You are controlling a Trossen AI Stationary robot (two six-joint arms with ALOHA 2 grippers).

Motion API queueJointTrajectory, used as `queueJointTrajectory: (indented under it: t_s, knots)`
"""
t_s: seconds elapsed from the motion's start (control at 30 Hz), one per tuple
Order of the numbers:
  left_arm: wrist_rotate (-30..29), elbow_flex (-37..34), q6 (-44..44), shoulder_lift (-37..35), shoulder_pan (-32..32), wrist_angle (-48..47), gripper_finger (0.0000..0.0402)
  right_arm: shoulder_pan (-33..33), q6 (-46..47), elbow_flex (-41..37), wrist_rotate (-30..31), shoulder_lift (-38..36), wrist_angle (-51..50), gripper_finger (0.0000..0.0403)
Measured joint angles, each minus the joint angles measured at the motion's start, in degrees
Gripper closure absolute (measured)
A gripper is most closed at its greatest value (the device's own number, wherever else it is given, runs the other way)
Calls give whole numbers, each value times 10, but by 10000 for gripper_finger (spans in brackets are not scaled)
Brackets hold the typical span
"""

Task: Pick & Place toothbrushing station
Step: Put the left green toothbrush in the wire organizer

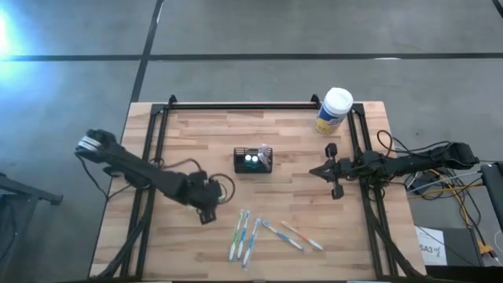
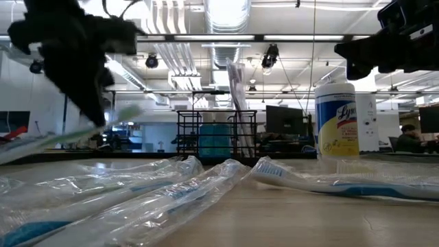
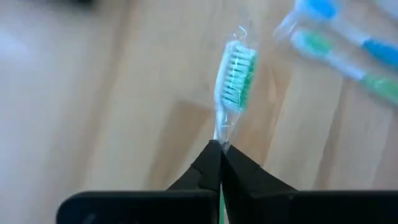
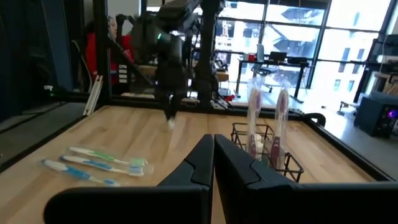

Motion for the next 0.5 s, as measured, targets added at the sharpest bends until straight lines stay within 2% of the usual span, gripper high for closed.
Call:
queueJointTrajectory:
  t_s: [0.07,0.17,0.3,0.4,0.5]
  knots:
    - [-33,-1,37,-46,4,-6,396,0,-1,0,0,0,5,394]
    - [-118,-1,83,-129,5,5,398,0,-7,0,0,0,9,394]
    - [-184,-8,201,-226,5,84,398,0,-24,0,0,-1,33,394]
    - [-179,-27,339,-290,12,226,399,0,-25,0,0,-1,57,394]
    - [-115,-49,463,-336,38,336,399,0,-45,0,0,-1,66,394]
